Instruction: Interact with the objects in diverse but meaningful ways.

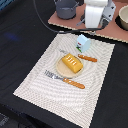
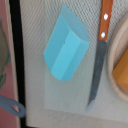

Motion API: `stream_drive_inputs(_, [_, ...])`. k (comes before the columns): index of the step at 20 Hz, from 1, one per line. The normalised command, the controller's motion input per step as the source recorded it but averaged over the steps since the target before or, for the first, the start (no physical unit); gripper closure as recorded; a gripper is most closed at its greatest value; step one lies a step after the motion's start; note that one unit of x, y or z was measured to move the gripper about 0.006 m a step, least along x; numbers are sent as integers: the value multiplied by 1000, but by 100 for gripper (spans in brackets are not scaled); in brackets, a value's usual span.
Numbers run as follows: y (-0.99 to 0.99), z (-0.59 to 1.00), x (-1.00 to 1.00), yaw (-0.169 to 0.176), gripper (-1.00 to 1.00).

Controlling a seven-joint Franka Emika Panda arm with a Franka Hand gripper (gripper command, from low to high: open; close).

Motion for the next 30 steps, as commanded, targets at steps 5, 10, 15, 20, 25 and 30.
stream_drive_inputs(5, [89, -229, -187, 170, -100])
stream_drive_inputs(10, [41, -384, -25, 80, -100])
stream_drive_inputs(15, [22, -409, 2, 69, -100])
stream_drive_inputs(20, [79, -454, -81, 75, -100])
stream_drive_inputs(25, [90, -456, -173, 90, -100])
stream_drive_inputs(30, [54, -442, -189, 91, 100])
